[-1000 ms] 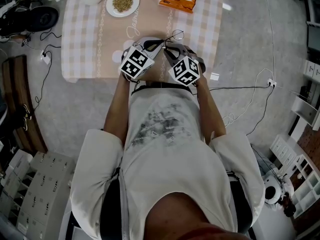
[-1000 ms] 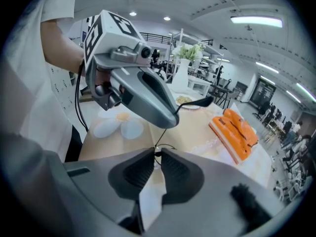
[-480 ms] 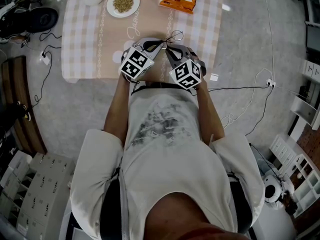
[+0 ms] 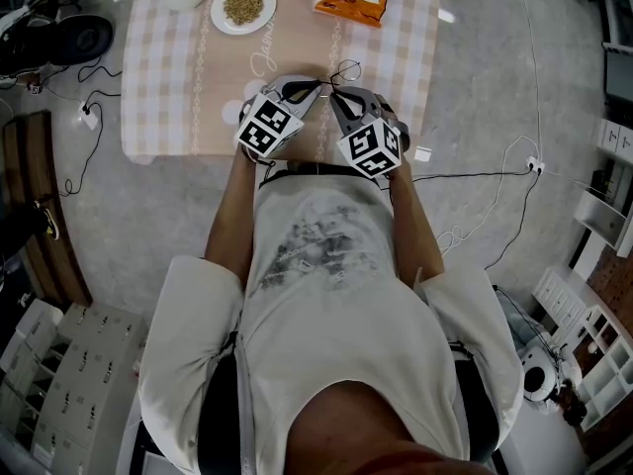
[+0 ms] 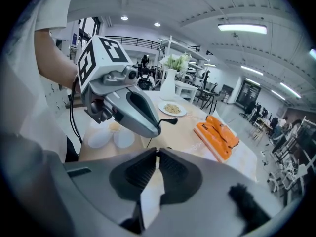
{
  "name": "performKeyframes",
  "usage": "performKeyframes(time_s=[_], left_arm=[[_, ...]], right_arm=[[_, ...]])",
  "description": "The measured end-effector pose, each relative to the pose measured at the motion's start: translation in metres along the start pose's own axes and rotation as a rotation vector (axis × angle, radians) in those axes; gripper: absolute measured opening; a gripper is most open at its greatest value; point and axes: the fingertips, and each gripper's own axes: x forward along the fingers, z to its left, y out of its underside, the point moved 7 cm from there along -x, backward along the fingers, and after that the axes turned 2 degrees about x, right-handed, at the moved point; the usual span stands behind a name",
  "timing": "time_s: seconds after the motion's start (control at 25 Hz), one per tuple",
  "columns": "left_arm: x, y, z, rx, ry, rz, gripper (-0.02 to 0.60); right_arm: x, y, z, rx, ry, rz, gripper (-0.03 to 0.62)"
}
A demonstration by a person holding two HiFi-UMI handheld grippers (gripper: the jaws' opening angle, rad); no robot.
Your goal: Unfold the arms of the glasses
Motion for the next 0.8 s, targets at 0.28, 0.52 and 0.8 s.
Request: performKeyframes(time_s=[0.28,0.52,0.8], left_arm=[[-0.001,0.001,0.000,0.001,-0.007,0.002,0.008],[-0.001,-0.001,-0.002,0.004,-0.006,0.002,0.008],[-0.001,-0.001,-0.003,0.009,-0.002,0.005,0.008]], right_arm=[[-0.007,-0.001,-0.005,0.012,0.031,-0.013,0.031],[-0.013,-0.001,-0.011,0.030,0.055,-0.023,0.029],[-0.020,0.000,-0.016,0.044,0.083,-0.032,0.026]])
